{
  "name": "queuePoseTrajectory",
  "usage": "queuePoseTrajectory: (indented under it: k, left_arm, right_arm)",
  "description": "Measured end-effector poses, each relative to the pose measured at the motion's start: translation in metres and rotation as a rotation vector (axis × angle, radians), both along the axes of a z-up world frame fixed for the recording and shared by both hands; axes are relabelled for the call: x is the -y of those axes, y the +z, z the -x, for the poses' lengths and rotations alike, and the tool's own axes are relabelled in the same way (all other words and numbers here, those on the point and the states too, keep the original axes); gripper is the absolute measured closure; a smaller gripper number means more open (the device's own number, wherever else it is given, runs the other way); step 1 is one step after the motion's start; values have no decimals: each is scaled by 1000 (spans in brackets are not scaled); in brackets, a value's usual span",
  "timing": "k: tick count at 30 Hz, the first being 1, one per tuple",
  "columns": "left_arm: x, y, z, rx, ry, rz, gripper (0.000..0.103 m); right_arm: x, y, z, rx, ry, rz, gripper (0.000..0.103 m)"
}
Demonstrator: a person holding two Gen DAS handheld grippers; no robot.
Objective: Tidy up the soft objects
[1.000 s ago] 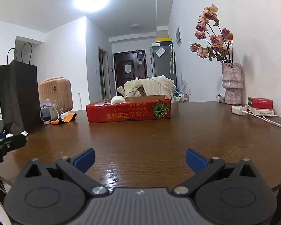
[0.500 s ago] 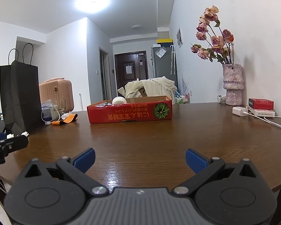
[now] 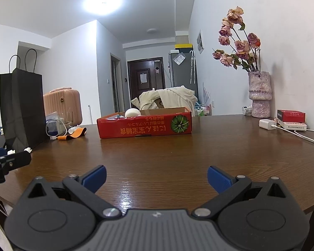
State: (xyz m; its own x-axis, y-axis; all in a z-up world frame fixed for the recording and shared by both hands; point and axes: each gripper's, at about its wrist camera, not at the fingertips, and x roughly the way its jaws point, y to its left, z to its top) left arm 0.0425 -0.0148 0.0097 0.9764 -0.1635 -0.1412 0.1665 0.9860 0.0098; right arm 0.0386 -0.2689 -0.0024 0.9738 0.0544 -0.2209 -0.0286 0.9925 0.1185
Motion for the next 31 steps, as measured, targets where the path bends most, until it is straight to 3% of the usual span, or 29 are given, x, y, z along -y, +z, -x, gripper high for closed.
queuePoseTrajectory:
  k: [31]
  left_arm:
    - [0,13,5,58,0,-1,0]
  right_arm:
    - [-2,12,5,39,0,10,0]
